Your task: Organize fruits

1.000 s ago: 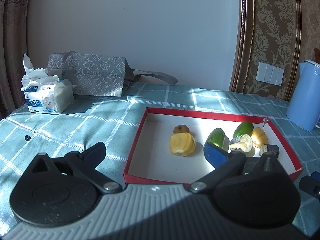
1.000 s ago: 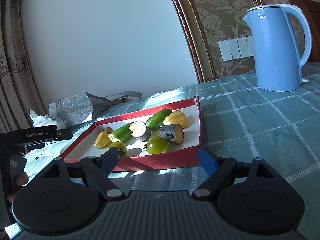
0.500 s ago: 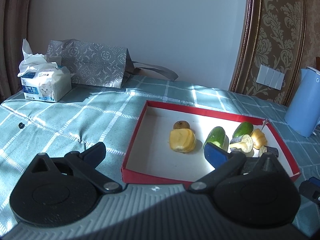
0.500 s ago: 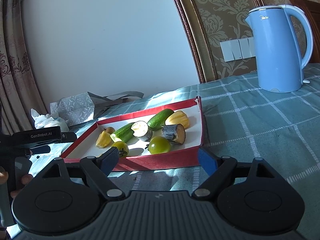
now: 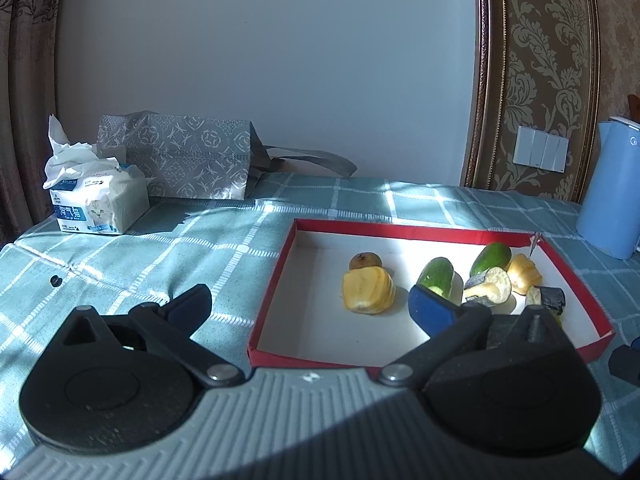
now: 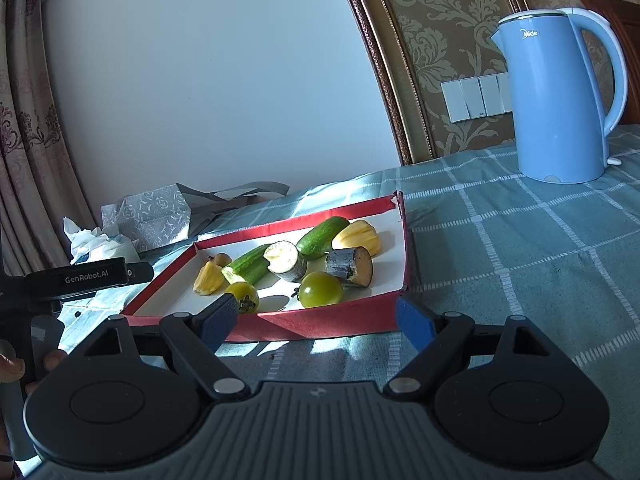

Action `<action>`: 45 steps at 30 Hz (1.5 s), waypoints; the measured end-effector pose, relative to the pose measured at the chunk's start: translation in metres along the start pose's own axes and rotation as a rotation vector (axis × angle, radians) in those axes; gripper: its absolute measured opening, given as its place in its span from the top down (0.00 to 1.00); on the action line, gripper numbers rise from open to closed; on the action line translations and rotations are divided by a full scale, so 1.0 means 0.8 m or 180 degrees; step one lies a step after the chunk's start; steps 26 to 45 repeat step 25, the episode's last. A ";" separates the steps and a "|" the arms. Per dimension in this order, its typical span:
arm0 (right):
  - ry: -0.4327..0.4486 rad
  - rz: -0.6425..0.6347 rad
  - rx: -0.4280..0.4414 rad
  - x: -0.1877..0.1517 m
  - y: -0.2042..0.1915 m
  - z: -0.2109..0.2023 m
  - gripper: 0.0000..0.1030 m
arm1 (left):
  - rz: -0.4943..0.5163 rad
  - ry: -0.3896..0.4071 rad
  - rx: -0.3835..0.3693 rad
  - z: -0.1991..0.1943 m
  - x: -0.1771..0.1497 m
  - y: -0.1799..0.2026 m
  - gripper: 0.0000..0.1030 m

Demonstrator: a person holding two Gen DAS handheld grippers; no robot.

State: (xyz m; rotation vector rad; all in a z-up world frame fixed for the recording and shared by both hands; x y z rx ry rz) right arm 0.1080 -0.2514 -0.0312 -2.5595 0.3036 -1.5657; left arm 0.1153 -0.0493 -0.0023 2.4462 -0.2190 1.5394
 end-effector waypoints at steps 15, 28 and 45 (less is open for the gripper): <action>-0.0002 -0.0006 -0.0004 -0.001 0.000 0.000 0.13 | -0.0203 -0.0098 -0.0179 0.003 -0.001 -0.007 0.00; 0.0007 -0.0012 -0.0002 0.000 0.000 0.000 0.12 | 0.0017 0.0122 -0.0020 -0.007 -0.002 0.004 0.00; 0.0007 -0.0012 -0.0002 0.000 0.000 0.000 0.12 | 0.0017 0.0122 -0.0020 -0.007 -0.002 0.004 0.00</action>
Point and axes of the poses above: each gripper's, at about its wrist camera, not at the fingertips, and z roughly the way its jaws point, y to its right, x to its top, the point moved 1 cm from there along z, roughly the way its jaws point, and after that the axes turned 15 degrees about -x, right-handed, at the moved point
